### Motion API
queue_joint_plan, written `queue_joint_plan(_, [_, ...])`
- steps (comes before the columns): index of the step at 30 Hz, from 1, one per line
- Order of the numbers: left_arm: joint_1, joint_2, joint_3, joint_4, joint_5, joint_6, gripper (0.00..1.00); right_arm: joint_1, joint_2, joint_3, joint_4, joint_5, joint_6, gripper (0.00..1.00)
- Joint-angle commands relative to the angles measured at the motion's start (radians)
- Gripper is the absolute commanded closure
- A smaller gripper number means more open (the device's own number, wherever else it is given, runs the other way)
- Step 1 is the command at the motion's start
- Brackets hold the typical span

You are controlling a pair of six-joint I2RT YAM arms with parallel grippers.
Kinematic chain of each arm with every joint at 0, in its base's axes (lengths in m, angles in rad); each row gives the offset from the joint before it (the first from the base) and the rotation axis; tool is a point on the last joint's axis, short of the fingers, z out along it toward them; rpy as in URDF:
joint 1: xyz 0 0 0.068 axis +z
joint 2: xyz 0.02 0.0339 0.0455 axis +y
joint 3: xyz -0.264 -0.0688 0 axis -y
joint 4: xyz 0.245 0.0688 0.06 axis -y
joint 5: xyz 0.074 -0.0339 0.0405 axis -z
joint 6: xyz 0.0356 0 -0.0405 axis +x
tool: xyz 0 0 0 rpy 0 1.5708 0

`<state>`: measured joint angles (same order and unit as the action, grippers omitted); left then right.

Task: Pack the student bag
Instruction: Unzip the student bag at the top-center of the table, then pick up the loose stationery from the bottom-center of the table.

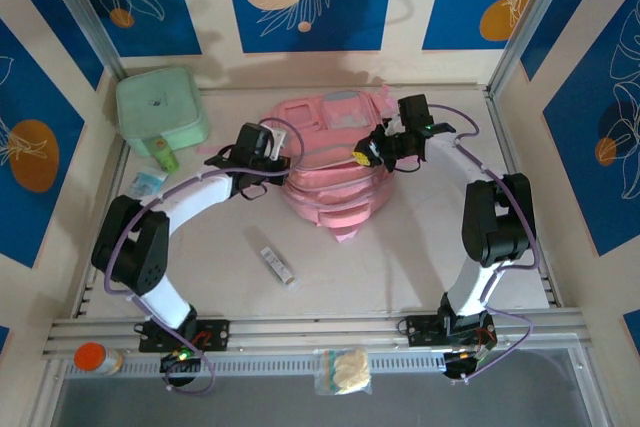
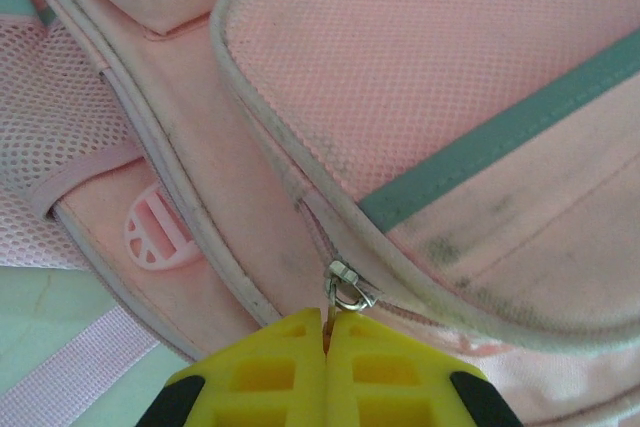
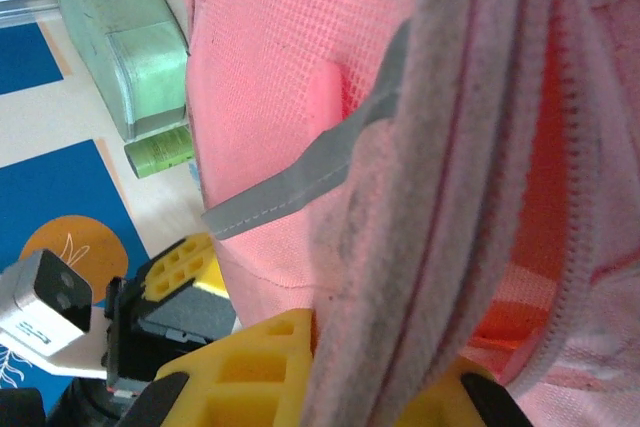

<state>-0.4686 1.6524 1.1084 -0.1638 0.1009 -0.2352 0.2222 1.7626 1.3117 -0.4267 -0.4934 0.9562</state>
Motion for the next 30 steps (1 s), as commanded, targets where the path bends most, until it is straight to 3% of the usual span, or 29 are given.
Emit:
queue_joint_plan(1, [0.052, 0.042, 0.044, 0.028, -0.044, -0.024, 1.0, 0.036, 0.007, 0.016, 0.005, -0.013, -0.001, 1.0])
queue_joint_plan(5, [0.059, 0.091, 0.117, -0.037, -0.008, -0.024, 1.0, 0.05, -0.01, 0.027, 0.0, 0.02, -0.004, 0.96])
queue_joint_plan(8, [0.058, 0.059, 0.08, -0.036, 0.003, -0.029, 1.0, 0.054, -0.034, 0.04, -0.059, 0.042, -0.067, 0.71])
queue_joint_plan(11, [0.059, -0.001, 0.05, -0.087, 0.024, -0.04, 0.73, 0.095, -0.065, 0.055, -0.177, 0.129, -0.168, 0.52])
queue_joint_plan(15, [0.059, -0.139, -0.051, -0.114, 0.062, -0.091, 0.54, 0.151, -0.143, 0.023, -0.294, 0.246, -0.273, 0.36])
queue_joint_plan(19, [0.059, -0.306, -0.179, -0.158, 0.064, -0.171, 0.43, 0.3, -0.232, -0.002, -0.399, 0.422, -0.382, 0.23])
queue_joint_plan(23, [0.059, -0.461, -0.327, -0.14, 0.102, -0.261, 0.36, 0.485, -0.246, -0.029, -0.443, 0.519, -0.448, 0.16])
queue_joint_plan(30, [0.059, -0.705, -0.483, -0.225, 0.093, -0.347, 0.31, 0.744, -0.198, -0.127, -0.34, 0.531, -0.499, 0.14])
